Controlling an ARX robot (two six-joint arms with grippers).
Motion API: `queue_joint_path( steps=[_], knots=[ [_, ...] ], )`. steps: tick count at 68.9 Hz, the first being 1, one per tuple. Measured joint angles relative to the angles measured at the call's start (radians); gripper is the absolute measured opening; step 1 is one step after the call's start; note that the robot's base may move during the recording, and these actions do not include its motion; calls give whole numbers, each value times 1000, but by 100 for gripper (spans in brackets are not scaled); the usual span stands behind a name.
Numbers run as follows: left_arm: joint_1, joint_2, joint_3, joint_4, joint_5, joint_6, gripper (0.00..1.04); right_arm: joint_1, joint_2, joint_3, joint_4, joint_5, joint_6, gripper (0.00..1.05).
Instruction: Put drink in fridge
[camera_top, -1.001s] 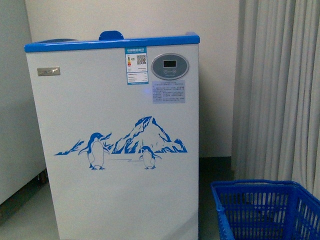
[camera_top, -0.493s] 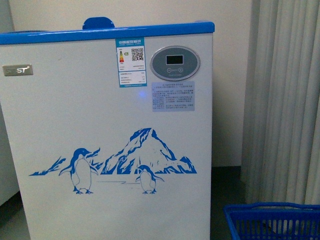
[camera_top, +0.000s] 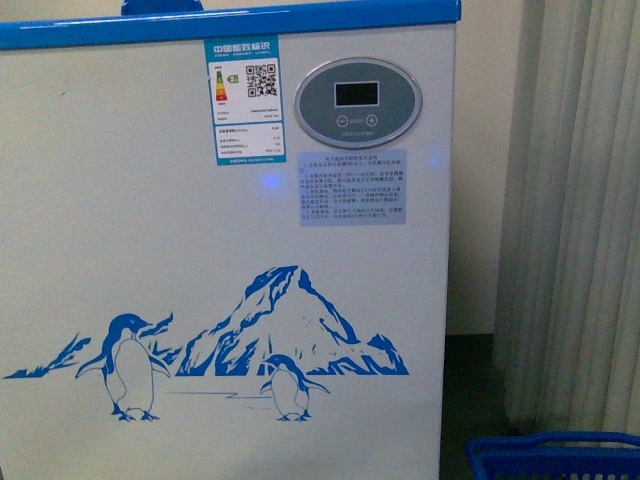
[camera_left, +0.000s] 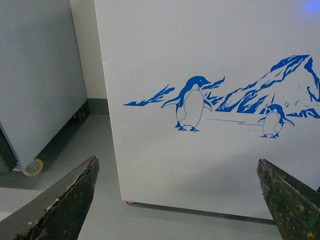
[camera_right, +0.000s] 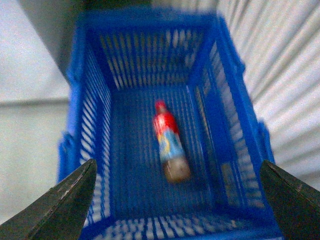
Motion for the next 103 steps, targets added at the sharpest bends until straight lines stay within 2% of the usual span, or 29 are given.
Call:
queue_joint_path(
  steps=[5,11,20,32,47,60,86,100,103],
  knots=[
    [0,0,0,0,0,0,97,-119,270,5,164,-72,-63,97],
    [0,0,0,0,0,0,97,-197,596,37,406,-106,-152,97],
    [0,0,0,0,0,0,97,-246,1056,147,666,-176,-218,97],
    [0,0,0,0,0,0,97,-261,1561,314,853,-187,-242,97],
    [0,0,0,0,0,0,97,-262,1990,538,901,-178,-274,97],
    [0,0,0,0,0,0,97,-267,2200,719,871,-150,-297,97],
    [0,0,0,0,0,0,97,-232,2445,978,785,-145,-294,97],
    [0,0,0,0,0,0,97,-215,2504,1049,773,-134,-272,97],
    [0,0,0,0,0,0,97,-214,2507,1052,772,-134,-264,94]
  ],
)
